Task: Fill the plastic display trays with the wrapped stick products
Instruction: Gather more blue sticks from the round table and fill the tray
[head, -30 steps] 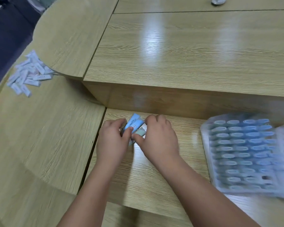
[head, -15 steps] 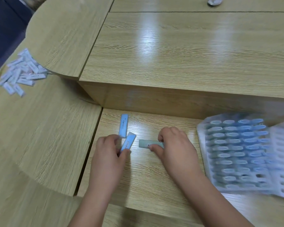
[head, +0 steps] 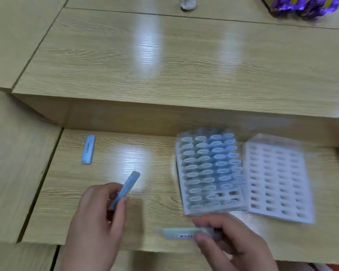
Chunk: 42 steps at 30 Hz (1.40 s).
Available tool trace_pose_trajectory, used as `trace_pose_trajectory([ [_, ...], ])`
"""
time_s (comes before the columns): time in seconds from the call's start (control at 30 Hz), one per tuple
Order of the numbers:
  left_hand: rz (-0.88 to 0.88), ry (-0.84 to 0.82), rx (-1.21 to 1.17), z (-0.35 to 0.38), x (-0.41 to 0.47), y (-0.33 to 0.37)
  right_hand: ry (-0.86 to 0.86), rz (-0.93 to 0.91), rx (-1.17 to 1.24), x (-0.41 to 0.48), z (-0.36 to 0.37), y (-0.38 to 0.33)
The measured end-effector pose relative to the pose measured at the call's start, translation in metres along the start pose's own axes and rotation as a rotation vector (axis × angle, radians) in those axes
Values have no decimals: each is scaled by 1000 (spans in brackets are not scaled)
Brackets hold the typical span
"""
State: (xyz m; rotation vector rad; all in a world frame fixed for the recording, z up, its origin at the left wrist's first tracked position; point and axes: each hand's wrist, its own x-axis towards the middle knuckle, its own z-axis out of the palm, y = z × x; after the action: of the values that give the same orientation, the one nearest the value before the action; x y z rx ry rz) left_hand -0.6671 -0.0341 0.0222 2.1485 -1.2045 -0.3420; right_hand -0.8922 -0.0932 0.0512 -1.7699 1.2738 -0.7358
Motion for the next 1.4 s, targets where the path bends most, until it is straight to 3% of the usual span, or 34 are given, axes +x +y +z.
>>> trace_pose_trajectory([
  [0.13,189,-6,-159,8,-4,56,106,-64,-121,-1,-63,18],
  [0.33,195,-102,-275,29,-8,111,281,-34,-179,5,-97,64],
  [0.57,388,-111,26,58,-8,129,156,-146,-293,19,-92,87],
  [0.73,537,-83,92,76,-7,122,102,-285,-324,20,-89,105],
  [0.9,518,-73,74,87,-12,119,132,-400,-331,22,-92,110],
  [1.17,499,-78,23,92,-15,128,115,-433,-421,21,-88,112],
  [1.4,546,-75,149,92,-12,128,63,-457,-448,25,-82,100],
])
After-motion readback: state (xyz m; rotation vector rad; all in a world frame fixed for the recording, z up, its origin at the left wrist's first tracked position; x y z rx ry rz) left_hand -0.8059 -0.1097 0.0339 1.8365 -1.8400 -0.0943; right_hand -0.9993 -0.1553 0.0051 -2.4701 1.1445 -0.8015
